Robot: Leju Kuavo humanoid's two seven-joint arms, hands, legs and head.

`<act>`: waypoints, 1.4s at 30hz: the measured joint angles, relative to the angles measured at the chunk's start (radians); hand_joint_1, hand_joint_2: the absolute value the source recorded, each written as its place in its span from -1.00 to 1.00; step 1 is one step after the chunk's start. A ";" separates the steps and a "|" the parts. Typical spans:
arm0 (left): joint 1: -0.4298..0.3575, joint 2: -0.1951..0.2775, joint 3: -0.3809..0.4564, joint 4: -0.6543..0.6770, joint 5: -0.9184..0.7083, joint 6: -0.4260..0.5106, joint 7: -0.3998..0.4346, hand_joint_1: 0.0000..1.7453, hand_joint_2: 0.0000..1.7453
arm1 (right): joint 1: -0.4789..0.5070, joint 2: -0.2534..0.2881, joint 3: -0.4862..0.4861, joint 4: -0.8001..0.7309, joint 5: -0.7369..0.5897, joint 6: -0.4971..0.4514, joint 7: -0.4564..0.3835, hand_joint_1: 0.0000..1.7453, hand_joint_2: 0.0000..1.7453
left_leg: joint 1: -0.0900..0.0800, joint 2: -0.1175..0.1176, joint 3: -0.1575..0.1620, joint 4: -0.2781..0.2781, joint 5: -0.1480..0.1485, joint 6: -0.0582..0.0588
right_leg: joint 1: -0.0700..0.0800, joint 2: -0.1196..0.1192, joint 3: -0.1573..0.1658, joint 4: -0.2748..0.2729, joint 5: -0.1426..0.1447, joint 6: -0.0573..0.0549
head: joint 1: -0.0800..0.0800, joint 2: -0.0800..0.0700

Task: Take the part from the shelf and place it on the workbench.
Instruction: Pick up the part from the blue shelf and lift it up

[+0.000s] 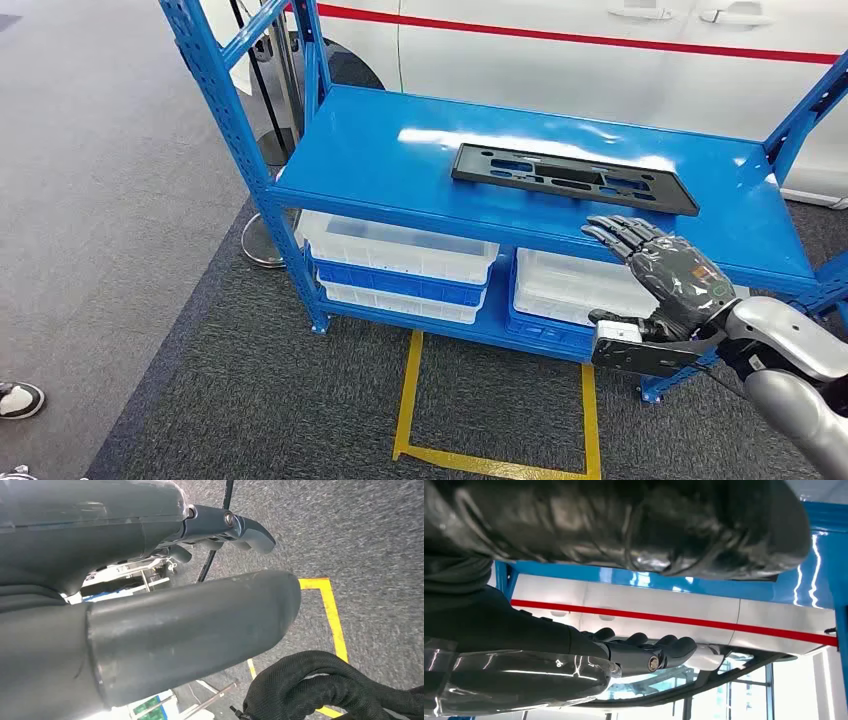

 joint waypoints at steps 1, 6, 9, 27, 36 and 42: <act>-0.002 0.000 -0.001 0.000 0.000 0.000 0.000 -1.00 -1.00 | 0.000 0.000 0.000 0.002 0.000 0.000 0.000 -1.00 -1.00 | -0.001 0.000 -0.001 0.002 -0.002 -0.003 | 0.003 0.000 0.006 -0.013 -0.003 -0.002 | 0.000 0.000; -0.009 0.003 -0.010 0.000 0.001 0.000 0.000 -1.00 -1.00 | -0.002 0.003 0.000 0.012 0.000 -0.003 0.001 -1.00 -1.00 | 0.000 0.000 -0.005 0.008 -0.017 -0.027 | 0.005 0.001 0.024 -0.052 -0.021 -0.016 | 0.000 0.000; -0.013 0.006 -0.012 0.000 0.003 0.000 0.000 -1.00 -1.00 | -0.004 0.005 0.000 0.016 0.000 -0.005 0.001 -1.00 -1.00 | 0.007 0.004 -0.061 0.125 -0.074 -0.049 | -0.003 -0.004 0.039 -0.064 -0.026 -0.028 | -0.001 0.000; -0.043 0.005 -0.041 0.011 0.033 0.000 0.000 -1.00 -1.00 | -0.006 0.040 -0.001 0.060 0.010 -0.022 0.009 -1.00 -1.00 | 0.022 0.005 -0.093 0.026 0.053 -0.013 | -0.010 -0.005 -0.084 0.222 -0.172 0.024 | -0.003 0.000; -0.072 0.000 -0.083 0.024 0.053 0.000 -0.001 -1.00 -1.00 | -0.008 0.055 -0.016 0.094 0.037 -0.042 0.029 -1.00 -1.00 | 0.011 0.003 -0.070 0.026 0.027 -0.028 | 0.015 -0.007 0.023 -0.055 -0.021 -0.025 | -0.003 0.000; -0.095 0.004 -0.116 0.033 0.090 0.001 -0.003 -1.00 -1.00 | -0.014 0.101 -0.051 0.191 0.137 -0.091 0.126 -1.00 -1.00 | 0.024 0.007 -0.199 0.276 -0.079 -0.062 | 0.000 -0.011 0.053 -0.080 -0.024 -0.034 | -0.005 0.000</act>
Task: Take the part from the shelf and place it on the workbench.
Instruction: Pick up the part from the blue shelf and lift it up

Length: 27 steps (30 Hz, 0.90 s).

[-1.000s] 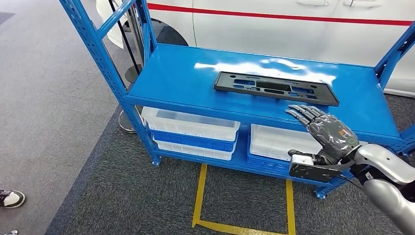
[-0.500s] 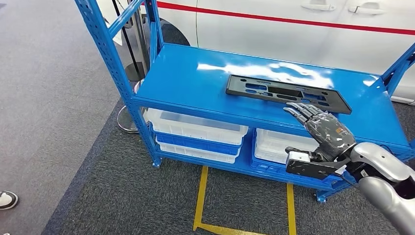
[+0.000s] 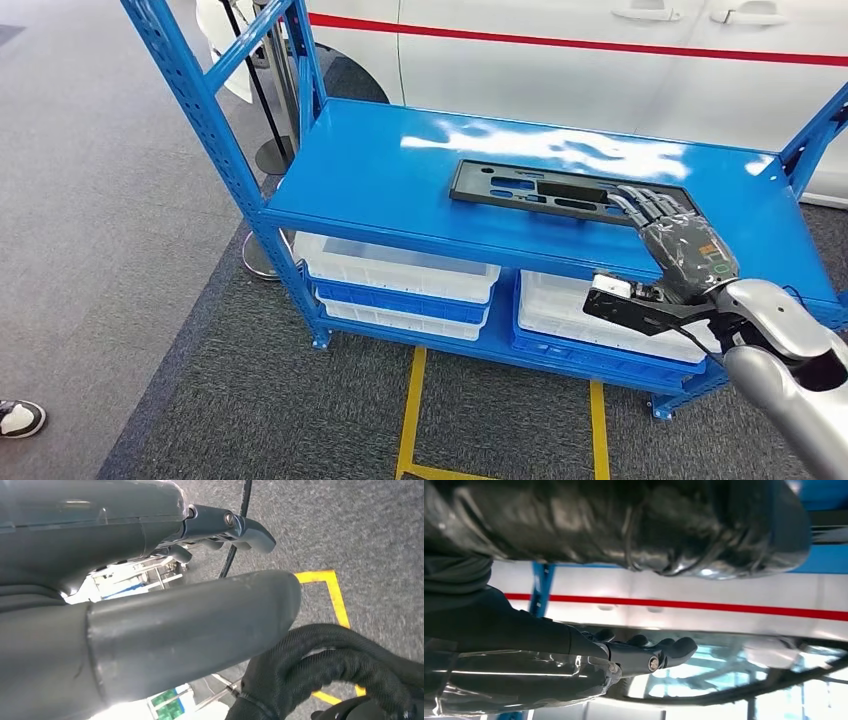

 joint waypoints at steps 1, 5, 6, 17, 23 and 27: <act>-0.003 0.000 -0.003 0.002 0.000 0.000 0.000 -1.00 -1.00 | 0.001 0.011 -0.009 0.030 0.012 -0.006 0.012 -1.00 -1.00 | 0.004 0.000 -0.019 0.022 0.006 -0.005 | -0.002 0.000 0.002 0.001 -0.003 0.002 | 0.000 0.000; -0.010 0.000 -0.013 0.008 -0.001 0.000 0.000 -1.00 -1.00 | 0.004 0.043 -0.054 0.144 0.041 -0.023 0.032 -1.00 -1.00 | 0.016 0.001 0.056 -0.179 0.137 -0.018 | -0.012 0.001 0.013 0.017 -0.024 0.023 | -0.001 0.000; -0.011 -0.001 -0.015 0.009 -0.001 0.000 0.000 -1.00 -1.00 | 0.005 0.047 -0.063 0.166 0.043 -0.024 0.033 -1.00 -1.00 | 0.015 -0.001 0.074 -0.219 0.149 -0.015 | -0.011 0.002 0.012 0.022 -0.029 0.030 | -0.001 0.000; -0.016 -0.003 -0.020 0.011 -0.004 -0.001 0.000 -1.00 -1.00 | 0.032 0.068 -0.096 0.269 0.045 -0.031 0.019 -1.00 -1.00 | 0.004 -0.004 0.108 -0.249 0.130 0.045 | -0.013 0.004 -0.154 0.300 -0.116 0.058 | 0.000 0.000; -0.015 -0.007 -0.019 0.011 -0.018 -0.001 0.001 -1.00 -1.00 | 0.035 0.075 -0.108 0.274 0.048 -0.023 0.001 -1.00 -1.00 | -0.003 -0.007 0.138 -0.250 0.101 0.027 | 0.005 0.003 -0.043 0.039 0.009 0.029 | 0.000 0.000; -0.015 -0.008 -0.018 0.011 -0.020 -0.001 0.001 -1.00 -1.00 | 0.035 0.078 -0.110 0.274 0.048 -0.021 -0.002 -1.00 -1.00 | -0.001 -0.005 0.143 -0.257 0.098 0.017 | 0.007 0.005 -0.039 0.028 0.005 0.025 | 0.000 0.000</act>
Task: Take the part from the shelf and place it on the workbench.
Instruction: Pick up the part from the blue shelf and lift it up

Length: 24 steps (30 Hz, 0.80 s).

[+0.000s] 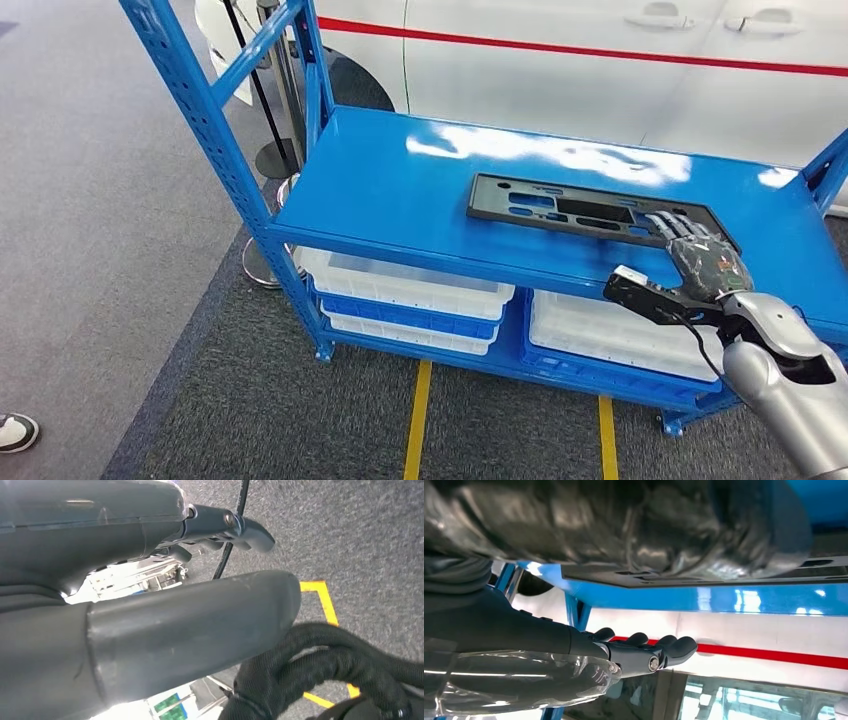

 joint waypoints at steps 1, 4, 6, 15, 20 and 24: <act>0.000 0.000 0.000 0.000 0.000 0.000 0.000 -1.00 -1.00 | 0.000 0.000 0.000 0.000 0.000 0.000 0.000 -1.00 -1.00 | 0.000 0.000 0.000 0.000 0.000 0.000 | 0.000 0.000 0.000 0.000 0.000 0.000 | 0.000 0.000; -0.001 0.000 0.000 0.000 0.000 0.000 0.000 -1.00 -1.00 | 0.001 0.001 0.000 -0.001 0.000 0.000 0.000 -1.00 -1.00 | -0.001 0.001 0.001 0.003 -0.006 -0.005 | -0.008 -0.001 0.010 -0.010 0.001 -0.001 | 0.000 0.000; -0.002 0.000 0.000 0.000 0.006 0.000 0.000 -1.00 -1.00 | 0.005 0.006 -0.002 -0.005 0.001 0.003 -0.005 -1.00 -1.00 | 0.002 0.004 -0.064 0.114 -0.037 -0.014 | -0.013 -0.003 0.034 -0.020 -0.009 -0.009 | -0.001 0.000; -0.015 -0.005 -0.020 0.007 0.054 0.000 -0.003 -1.00 -1.00 | 0.015 0.026 -0.003 -0.050 0.003 0.014 -0.022 -1.00 -1.00 | 0.004 0.005 -0.065 0.013 0.059 0.016 | -0.008 0.001 0.086 0.007 -0.069 0.023 | 0.000 0.000; -0.025 -0.007 -0.029 0.010 0.067 0.000 -0.005 -1.00 -1.00 | 0.020 0.026 -0.002 -0.066 0.002 0.026 -0.027 -1.00 -1.00 | 0.003 0.004 -0.041 0.008 0.041 0.036 | -0.012 0.000 -0.070 0.260 -0.163 0.036 | 0.001 0.000; -0.031 -0.009 -0.038 0.013 0.075 0.000 -0.006 -1.00 -1.00 | 0.024 0.027 -0.001 -0.074 0.000 0.034 -0.028 -1.00 -1.00 | -0.001 0.003 -0.005 0.007 0.014 0.032 | -0.008 0.000 -0.052 0.129 -0.032 0.019 | 0.001 0.000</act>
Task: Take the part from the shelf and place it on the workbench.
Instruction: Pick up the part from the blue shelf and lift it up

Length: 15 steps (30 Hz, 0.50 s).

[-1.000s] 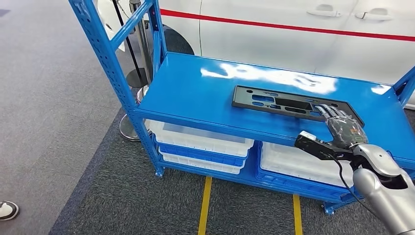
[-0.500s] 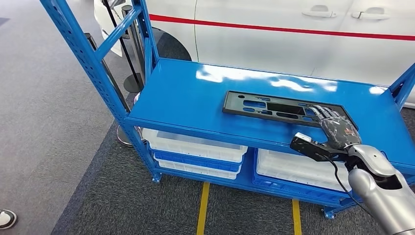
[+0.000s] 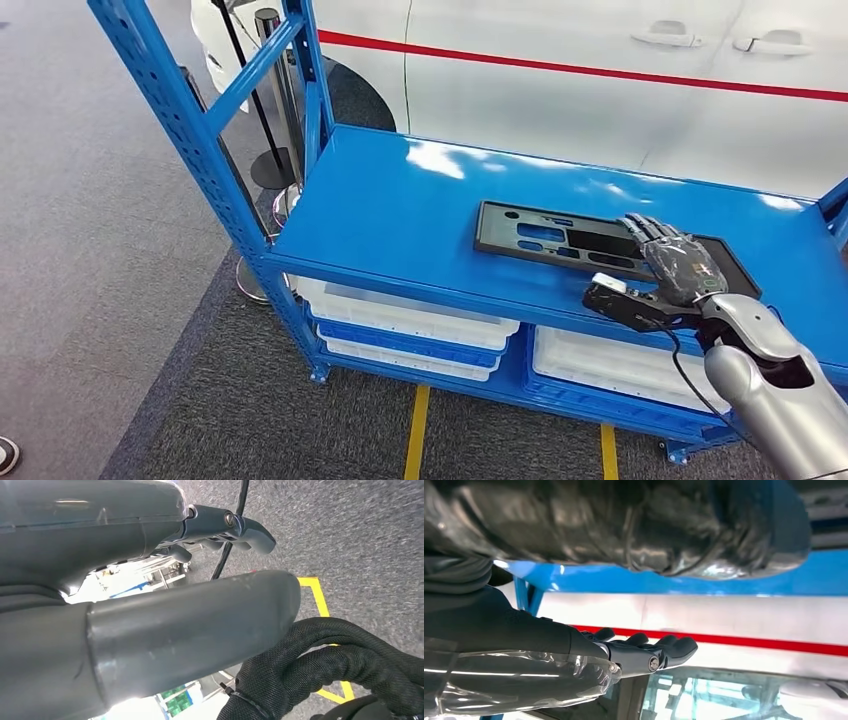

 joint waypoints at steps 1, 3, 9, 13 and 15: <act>-0.002 0.000 -0.003 0.001 0.001 0.000 0.000 -1.00 -1.00 | -0.001 0.000 0.000 -0.002 0.000 0.001 0.000 -1.00 -1.00 | -0.001 0.000 0.009 -0.001 -0.007 -0.003 | 0.004 0.000 0.022 -0.059 0.025 -0.006 | 0.000 0.000; -0.006 -0.001 -0.008 0.002 0.002 0.000 0.000 -1.00 -1.00 | -0.004 0.000 0.001 -0.005 0.000 0.004 0.000 -1.00 -1.00 | -0.001 -0.001 0.018 -0.003 -0.015 -0.013 | 0.013 0.001 0.044 -0.122 0.039 -0.017 | 0.002 0.000; -0.015 -0.001 -0.014 0.006 0.013 0.000 -0.002 -1.00 -1.00 | -0.012 0.001 0.002 -0.016 -0.004 0.009 -0.001 -1.00 1.00 | 0.000 0.003 -0.031 0.129 -0.056 -0.046 | 0.003 0.001 0.097 -0.158 0.031 -0.041 | 0.003 0.000; -0.019 -0.001 -0.023 0.009 0.034 0.000 -0.007 -1.00 -1.00 | -0.012 0.003 0.009 -0.014 -0.011 0.034 0.000 -1.00 1.00 | 0.003 0.004 -0.151 0.257 -0.091 -0.059 | 0.004 0.001 0.119 -0.156 0.010 -0.043 | 0.003 0.000; -0.023 -0.001 -0.032 0.011 0.058 0.000 -0.015 -1.00 -1.00 | -0.017 0.005 0.019 -0.010 -0.015 0.055 0.000 -1.00 1.00 | 0.004 0.004 -0.125 0.141 0.002 -0.060 | 0.003 0.001 0.136 -0.154 -0.005 -0.039 | 0.003 0.000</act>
